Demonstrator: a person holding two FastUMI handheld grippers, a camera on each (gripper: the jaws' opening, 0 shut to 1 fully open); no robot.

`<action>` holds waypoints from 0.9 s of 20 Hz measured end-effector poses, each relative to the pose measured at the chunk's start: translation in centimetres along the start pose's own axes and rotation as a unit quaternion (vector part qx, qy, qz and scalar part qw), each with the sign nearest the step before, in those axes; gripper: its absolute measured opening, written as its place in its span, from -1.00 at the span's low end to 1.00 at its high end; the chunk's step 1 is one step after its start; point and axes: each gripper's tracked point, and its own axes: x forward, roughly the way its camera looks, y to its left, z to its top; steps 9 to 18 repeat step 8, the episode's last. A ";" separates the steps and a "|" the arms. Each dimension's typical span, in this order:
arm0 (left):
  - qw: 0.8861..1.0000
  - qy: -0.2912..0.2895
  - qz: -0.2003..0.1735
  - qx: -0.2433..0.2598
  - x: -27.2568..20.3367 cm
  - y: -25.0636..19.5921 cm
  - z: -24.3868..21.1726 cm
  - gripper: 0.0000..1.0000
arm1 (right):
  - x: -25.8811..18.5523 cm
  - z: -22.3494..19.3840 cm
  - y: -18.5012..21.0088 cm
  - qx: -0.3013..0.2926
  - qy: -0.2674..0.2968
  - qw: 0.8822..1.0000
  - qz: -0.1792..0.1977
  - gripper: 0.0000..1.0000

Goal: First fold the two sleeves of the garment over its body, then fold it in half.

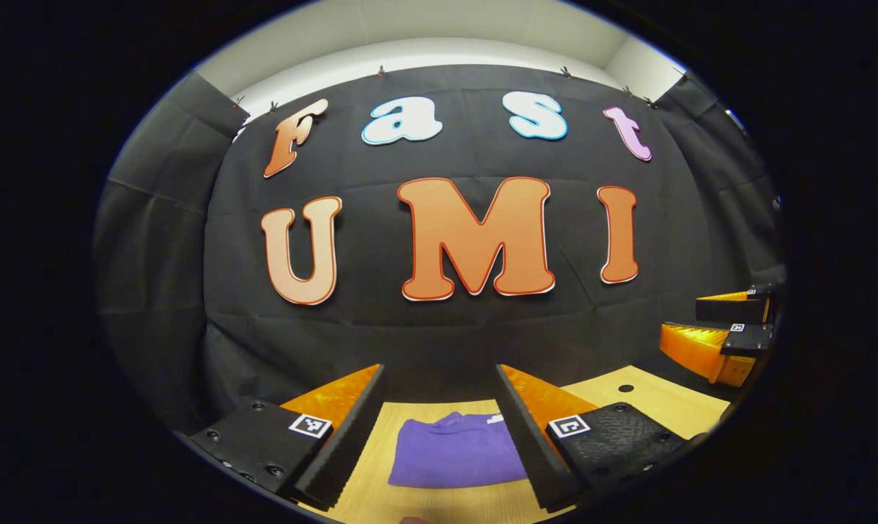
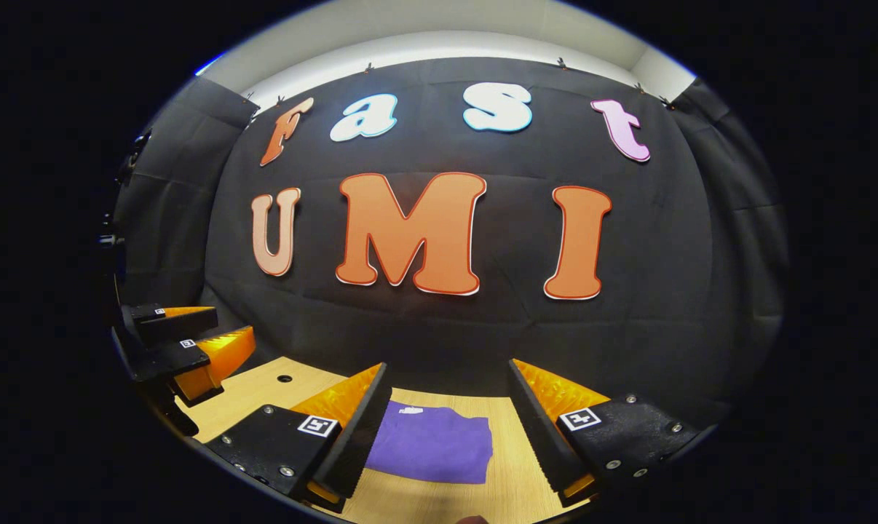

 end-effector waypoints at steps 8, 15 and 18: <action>1.000 -0.003 0.016 0.022 -2.3 -0.9 0.6 0.85 | -1.6 -1.0 -0.6 -0.003 0.012 0.999 0.037 0.89; 1.000 -0.003 0.016 0.022 -2.3 -0.9 0.6 0.85 | -1.6 -1.0 -0.6 -0.003 0.012 0.999 0.037 0.89; 1.000 -0.003 0.016 0.022 -2.3 -0.9 0.6 0.85 | -1.6 -1.0 -0.6 -0.003 0.012 0.999 0.037 0.89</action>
